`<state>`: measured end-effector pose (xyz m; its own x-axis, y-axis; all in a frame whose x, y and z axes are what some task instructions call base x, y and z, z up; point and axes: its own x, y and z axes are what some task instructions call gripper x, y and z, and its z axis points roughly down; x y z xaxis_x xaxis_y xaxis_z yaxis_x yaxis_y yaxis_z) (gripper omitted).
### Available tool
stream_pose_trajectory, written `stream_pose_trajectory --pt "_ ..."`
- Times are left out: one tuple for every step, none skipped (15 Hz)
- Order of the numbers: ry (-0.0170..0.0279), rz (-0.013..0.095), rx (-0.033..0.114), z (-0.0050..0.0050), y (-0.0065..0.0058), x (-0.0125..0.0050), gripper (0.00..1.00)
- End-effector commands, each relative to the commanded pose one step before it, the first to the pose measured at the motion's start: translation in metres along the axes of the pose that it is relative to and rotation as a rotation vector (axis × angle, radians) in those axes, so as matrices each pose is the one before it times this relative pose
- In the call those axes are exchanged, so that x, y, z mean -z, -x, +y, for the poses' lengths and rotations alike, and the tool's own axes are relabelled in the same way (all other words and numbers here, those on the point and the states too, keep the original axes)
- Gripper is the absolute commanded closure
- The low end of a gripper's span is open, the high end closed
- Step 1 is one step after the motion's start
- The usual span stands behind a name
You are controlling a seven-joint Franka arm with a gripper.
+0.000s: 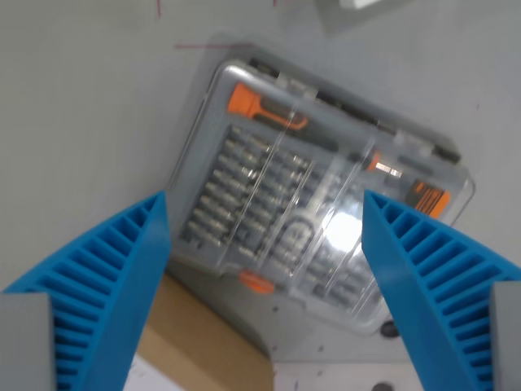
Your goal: Move above the white socket
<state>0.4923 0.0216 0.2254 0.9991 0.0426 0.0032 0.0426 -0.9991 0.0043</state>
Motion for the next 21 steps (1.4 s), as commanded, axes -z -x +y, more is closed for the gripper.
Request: stream_pose_trajectory --pt "0.02517 -0.0243 0.1618 0.01032 -0.0217 -0.00751 0.0" --pt "0.00024 -0.0043 0.0096 0.00288 -0.00441 -0.00226 0.0" --pt "-0.00027 -0.0037 0.0172 0.00292 -0.00438 -0.00225 0.0" --pt "-0.0005 -0.0017 0.0133 0.00296 -0.00426 -0.00222 0.0" --pt "0.00211 0.0004 0.0094 0.00302 -0.00405 -0.00211 0.0" --pt "-0.00038 -0.0009 0.0109 0.00307 -0.00381 -0.002 0.0" --pt "-0.0022 0.0066 0.016 0.0031 -0.00352 -0.00186 0.0" --pt "0.00026 0.0012 0.0114 0.00314 -0.00323 -0.00172 0.0" --pt "-0.00032 0.0036 0.0073 0.00316 -0.00296 -0.0016 0.0" --pt "-0.0013 0.0054 0.0117 0.00275 -0.00218 -0.00121 0.0" --pt "-0.00021 0.0023 0.0102 0.00272 -0.00207 -0.00116 0.0" --pt "0.0012 0.0026 0.0086 0.00266 -0.00202 -0.00117 0.0" --pt "0.00074 0.0013 0.0059 0.00262 -0.00204 -0.00122 0.0" --pt "-0.00035 0.0 0.0086 0.00258 -0.00213 -0.00132 0.0" --pt "-0.00067 0.0004 0.0067 0.00256 -0.00225 -0.00143 0.0" --pt "-0.00001 -0.0003 0.005 0.00257 -0.00235 -0.00157 0.0" --pt "-0.0003 -0.0012 0.0044 0.00259 -0.00245 -0.00167 0.0" --pt "-0.00082 -0.0007 0.0071 0.00258 -0.00249 -0.00176 0.0" --pt "-0.0004 -0.0024 0.0034 0.00254 -0.00249 -0.00177 0.0" --pt "-0.00052 -0.0008 0.0057 0.00248 -0.0024 -0.00173 0.0" --pt "-0.00022 -0.0001 0.0029 0.0024 -0.00223 -0.00163 0.0"
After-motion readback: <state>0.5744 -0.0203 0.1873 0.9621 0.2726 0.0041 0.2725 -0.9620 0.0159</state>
